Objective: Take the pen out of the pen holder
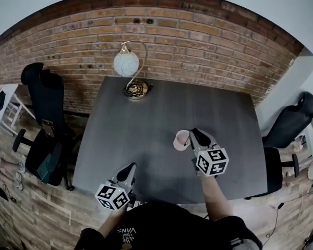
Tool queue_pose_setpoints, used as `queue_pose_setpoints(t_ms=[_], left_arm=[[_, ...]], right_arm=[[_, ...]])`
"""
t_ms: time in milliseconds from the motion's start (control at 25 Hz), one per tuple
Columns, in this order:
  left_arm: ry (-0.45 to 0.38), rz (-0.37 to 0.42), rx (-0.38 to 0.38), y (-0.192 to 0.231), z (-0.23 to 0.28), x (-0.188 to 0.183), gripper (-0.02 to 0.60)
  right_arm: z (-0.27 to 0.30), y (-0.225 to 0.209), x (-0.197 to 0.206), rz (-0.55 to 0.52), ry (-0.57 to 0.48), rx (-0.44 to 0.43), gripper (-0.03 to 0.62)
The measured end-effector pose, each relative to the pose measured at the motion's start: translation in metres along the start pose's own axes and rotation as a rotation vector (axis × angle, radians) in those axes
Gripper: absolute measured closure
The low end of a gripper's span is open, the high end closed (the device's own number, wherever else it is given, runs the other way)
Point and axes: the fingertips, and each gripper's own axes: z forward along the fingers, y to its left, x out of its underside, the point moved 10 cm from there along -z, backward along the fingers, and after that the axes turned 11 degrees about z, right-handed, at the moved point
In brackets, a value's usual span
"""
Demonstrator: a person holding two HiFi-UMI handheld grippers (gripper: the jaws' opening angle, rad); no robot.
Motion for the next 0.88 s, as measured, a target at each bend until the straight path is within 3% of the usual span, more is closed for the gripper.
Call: queue_pose_setpoints(t_ms=[880], left_arm=[[0.062,0.026,0.222,0.007,0.026,0.005,0.529]], right_arm=[[-0.091,0.023,0.050,0.164,-0.070,0.168,0.534]])
